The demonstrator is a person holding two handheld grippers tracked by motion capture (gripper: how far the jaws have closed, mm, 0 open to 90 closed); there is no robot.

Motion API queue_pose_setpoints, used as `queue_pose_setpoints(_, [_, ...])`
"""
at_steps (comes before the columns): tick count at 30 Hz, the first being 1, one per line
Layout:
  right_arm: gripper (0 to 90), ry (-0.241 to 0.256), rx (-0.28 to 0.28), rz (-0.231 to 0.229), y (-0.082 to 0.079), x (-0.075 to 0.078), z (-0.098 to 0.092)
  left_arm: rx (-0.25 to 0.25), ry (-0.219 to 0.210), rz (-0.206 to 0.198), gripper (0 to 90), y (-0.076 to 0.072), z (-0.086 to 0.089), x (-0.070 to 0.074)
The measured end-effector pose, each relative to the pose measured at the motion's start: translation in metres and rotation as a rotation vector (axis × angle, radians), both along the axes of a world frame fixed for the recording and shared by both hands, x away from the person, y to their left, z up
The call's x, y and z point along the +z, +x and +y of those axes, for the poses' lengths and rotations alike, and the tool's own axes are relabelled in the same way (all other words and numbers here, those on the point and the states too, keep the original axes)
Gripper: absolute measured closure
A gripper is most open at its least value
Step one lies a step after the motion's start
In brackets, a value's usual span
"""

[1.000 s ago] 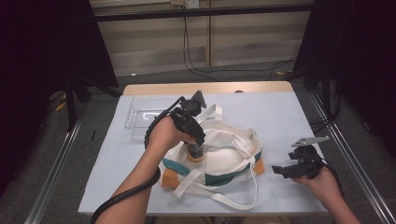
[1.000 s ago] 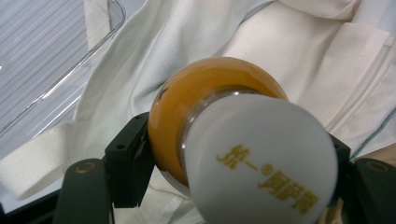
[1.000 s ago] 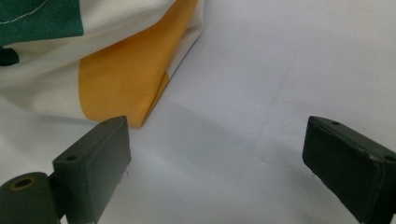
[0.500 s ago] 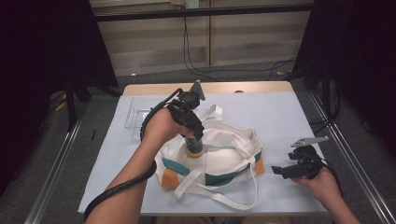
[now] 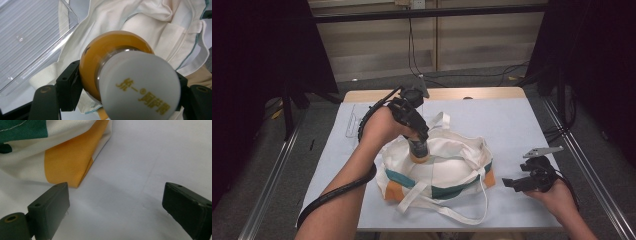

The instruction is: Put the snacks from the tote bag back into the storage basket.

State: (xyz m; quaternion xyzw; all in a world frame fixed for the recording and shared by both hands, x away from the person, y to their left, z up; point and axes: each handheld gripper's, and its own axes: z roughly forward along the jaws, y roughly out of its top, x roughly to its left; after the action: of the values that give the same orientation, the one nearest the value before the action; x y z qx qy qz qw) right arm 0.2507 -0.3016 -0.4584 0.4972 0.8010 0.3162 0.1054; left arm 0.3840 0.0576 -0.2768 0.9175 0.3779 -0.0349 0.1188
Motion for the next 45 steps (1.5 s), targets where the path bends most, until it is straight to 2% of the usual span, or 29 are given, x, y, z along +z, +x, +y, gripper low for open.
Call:
queue_pose_setpoints(2, [7.0,-0.001,0.001,0.001,0.000,0.000,0.000,0.004,-0.010,0.004,30.5,0.001,0.001,0.002])
queue_pose_setpoints(14, [6.2,0.004,0.008,-0.008,0.000,0.000,0.000,0.002,-0.008,0.004,30.5,0.005,0.002,0.014])
queue_pose_setpoints(16, [5.9,0.004,0.005,-0.001,0.000,0.000,0.000,0.017,-0.005,-0.003,30.5,0.006,0.003,0.016])
queue_pose_setpoints(20, [5.6,0.005,0.005,-0.001,0.000,0.000,0.000,0.014,-0.021,0.007,30.5,0.009,0.005,0.019])
queue_pose_setpoints(32, [5.1,0.007,0.004,0.001,0.000,0.000,0.001,0.030,-0.005,0.007,30.5,0.015,0.008,0.023])
queue_pose_setpoints(35, [5.1,0.008,0.005,0.003,0.000,0.000,0.001,0.029,-0.024,0.014,30.6,0.018,0.009,0.024])
queue_pose_setpoints(40, [5.1,0.008,0.006,0.004,0.000,0.000,0.001,0.043,-0.017,0.004,30.5,0.022,0.010,0.027])
queue_pose_setpoints(42, [5.1,0.008,0.010,-0.003,0.000,0.000,0.001,0.043,-0.025,0.013,30.6,0.024,0.010,0.027])
queue_pose_setpoints(45, [5.1,0.013,0.012,-0.004,0.000,0.000,0.001,0.044,-0.015,0.011,30.6,0.028,0.011,0.027])
